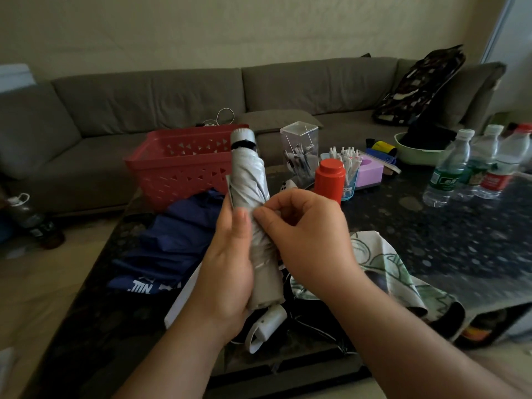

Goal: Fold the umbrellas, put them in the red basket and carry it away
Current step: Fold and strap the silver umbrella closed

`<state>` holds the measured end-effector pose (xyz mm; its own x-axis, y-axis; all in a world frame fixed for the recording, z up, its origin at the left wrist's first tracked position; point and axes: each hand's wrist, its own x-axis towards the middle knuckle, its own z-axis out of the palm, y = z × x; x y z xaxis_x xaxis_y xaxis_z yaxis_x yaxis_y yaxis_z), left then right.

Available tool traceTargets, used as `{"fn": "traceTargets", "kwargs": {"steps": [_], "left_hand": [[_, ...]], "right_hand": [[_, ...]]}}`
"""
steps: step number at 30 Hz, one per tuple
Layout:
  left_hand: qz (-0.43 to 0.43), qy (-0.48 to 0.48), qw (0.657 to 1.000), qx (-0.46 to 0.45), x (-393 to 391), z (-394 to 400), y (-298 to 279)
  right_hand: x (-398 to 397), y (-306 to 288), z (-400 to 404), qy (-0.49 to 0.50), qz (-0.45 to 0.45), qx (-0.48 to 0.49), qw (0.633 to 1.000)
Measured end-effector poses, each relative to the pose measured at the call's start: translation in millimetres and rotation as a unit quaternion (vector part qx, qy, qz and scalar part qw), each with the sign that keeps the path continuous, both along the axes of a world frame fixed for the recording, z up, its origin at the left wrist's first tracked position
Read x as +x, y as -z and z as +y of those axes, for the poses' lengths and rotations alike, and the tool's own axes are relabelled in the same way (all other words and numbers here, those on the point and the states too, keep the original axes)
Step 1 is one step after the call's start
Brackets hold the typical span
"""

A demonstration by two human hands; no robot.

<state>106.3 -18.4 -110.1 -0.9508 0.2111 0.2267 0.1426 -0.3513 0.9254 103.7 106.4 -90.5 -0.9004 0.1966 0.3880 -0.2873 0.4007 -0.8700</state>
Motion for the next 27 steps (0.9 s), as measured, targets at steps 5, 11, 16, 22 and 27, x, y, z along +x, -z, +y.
{"fn": "traceTargets", "kwargs": {"steps": [5, 11, 16, 22, 27], "left_hand": [[-0.011, -0.019, 1.0, -0.012, -4, -2, 0], [0.006, -0.011, 0.999, -0.042, -5, -4, -2], [0.032, -0.01, 0.999, -0.035, -4, -3, -1], [-0.014, 0.053, 0.999, 0.005, -4, -6, 3], [-0.014, 0.111, 0.994, 0.012, -5, -4, 6]], "right_hand": [[3, -10, 7, -0.07, -0.046, -0.074, 0.994], [14, -14, 9, -0.026, 0.008, 0.025, 0.999], [16, -15, 12, -0.023, 0.033, 0.006, 0.999], [10, -29, 17, -0.067, -0.025, -0.057, 0.996], [3, -40, 29, -0.125, -0.094, -0.153, 0.976]]}}
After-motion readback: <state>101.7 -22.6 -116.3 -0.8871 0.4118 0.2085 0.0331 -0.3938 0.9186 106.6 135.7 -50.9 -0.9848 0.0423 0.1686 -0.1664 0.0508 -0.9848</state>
